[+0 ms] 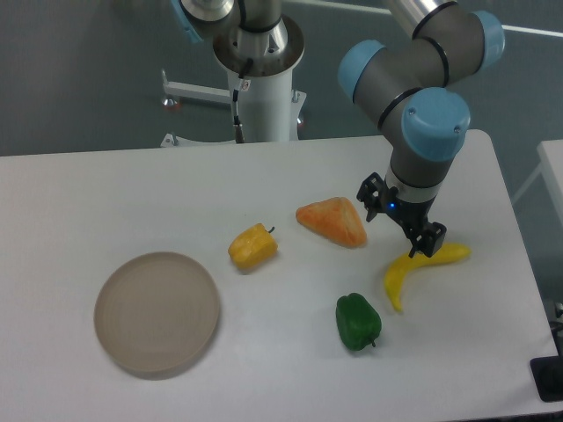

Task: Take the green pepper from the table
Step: 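Move the open gripper down toward the green bell pepper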

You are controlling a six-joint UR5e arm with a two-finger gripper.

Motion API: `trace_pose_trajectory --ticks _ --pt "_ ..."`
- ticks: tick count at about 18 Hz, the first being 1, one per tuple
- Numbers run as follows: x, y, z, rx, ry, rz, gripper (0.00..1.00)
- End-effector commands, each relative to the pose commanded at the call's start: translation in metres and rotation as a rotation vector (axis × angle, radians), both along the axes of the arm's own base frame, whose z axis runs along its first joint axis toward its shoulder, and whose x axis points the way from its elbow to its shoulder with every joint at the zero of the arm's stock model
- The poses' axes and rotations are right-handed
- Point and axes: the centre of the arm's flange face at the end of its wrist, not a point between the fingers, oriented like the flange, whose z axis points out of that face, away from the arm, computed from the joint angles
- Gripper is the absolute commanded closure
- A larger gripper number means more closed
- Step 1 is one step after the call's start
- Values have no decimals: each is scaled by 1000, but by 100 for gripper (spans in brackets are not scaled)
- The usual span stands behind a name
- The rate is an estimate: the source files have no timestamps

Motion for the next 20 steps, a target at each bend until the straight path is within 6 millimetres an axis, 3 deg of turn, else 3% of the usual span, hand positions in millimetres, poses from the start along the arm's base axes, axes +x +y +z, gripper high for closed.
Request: trace_pose_trajectory --ticks 9,16,18,20 --pt "1 2 -6 8 5 53 0" --pt "4 38 -30 107 3 108 0" --pt "17 59 -45 135 26 75 0" --pt "17 67 -56 140 30 69 0"
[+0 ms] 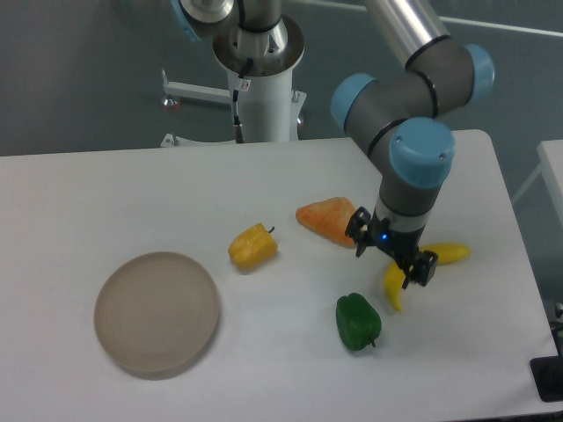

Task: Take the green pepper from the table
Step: 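Move the open gripper down toward the green bell pepper, then lower the gripper around the green pepper and close on it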

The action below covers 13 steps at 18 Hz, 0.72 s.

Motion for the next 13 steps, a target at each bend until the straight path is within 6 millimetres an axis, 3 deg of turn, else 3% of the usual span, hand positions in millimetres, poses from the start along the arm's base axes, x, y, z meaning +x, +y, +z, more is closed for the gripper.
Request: trace_pose_trajectory --ticks 3,8,13 --pt "5 7 -12 -1 -19 58 0" --pt "-5 -8 -32 -8 -116 455 0" --pt "-6 -2 -49 26 -262 732 0"
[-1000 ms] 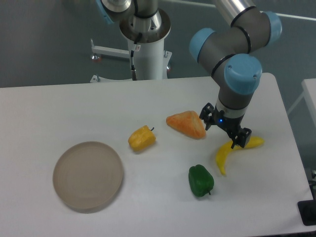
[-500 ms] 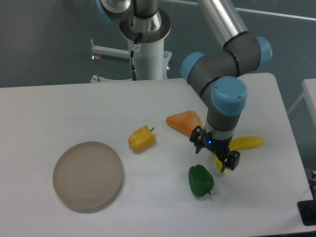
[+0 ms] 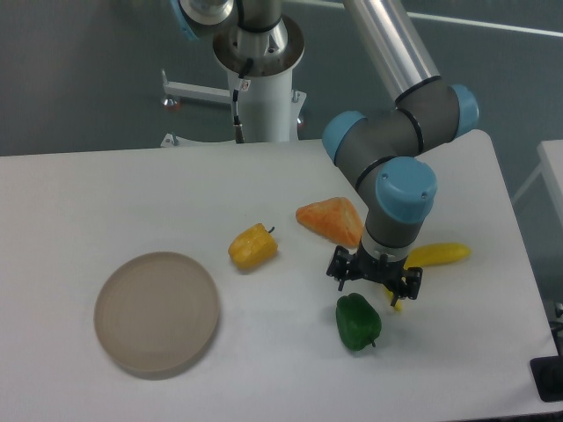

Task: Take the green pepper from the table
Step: 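Lower the gripper around the green pepper and close on it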

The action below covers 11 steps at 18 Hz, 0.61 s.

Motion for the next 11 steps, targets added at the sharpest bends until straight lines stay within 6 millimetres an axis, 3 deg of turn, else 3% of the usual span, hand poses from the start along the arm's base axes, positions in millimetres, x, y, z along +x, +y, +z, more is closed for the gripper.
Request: trace_pose_trajectory --ticks 11 --pt "3 10 -36 -29 -42 95 0"
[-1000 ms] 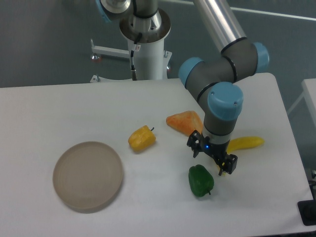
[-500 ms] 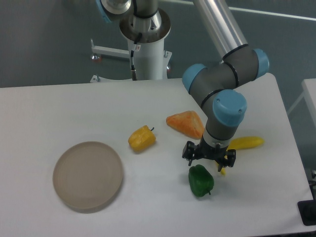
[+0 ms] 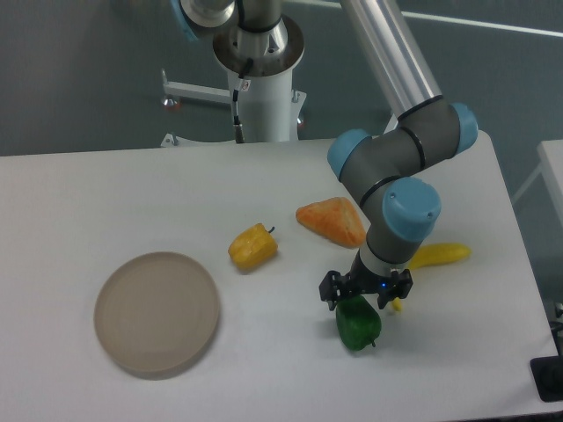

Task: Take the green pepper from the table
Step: 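Lower the gripper around the green pepper and close on it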

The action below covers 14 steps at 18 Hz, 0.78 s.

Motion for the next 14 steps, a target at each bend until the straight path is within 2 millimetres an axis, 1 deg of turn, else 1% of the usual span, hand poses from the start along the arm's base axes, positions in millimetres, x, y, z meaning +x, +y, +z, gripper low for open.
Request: trace_pose_trajectory --ticks 1,2,3,4,6,8,10,11,12,13,14 --pt "0 2 1 8 7 -2 3" --pt "-2 2 2 12 11 -3 27" --pt "-2 2 3 12 13 -1 44" --pt "-3 2 7 11 22 2 67" --pt "-3 2 14 18 29 -4 83" --pt "-6 -1 29 35 45 -10 89" --pt "-7 -8 56 62 68 -28 89" --pt "-11 -19 75 82 90 -62 88" --pt "-9 -24 90 97 113 -107 87" --pt "-7 -29 100 105 134 -162 87" --pt "-9 -36 108 105 144 -211 86"
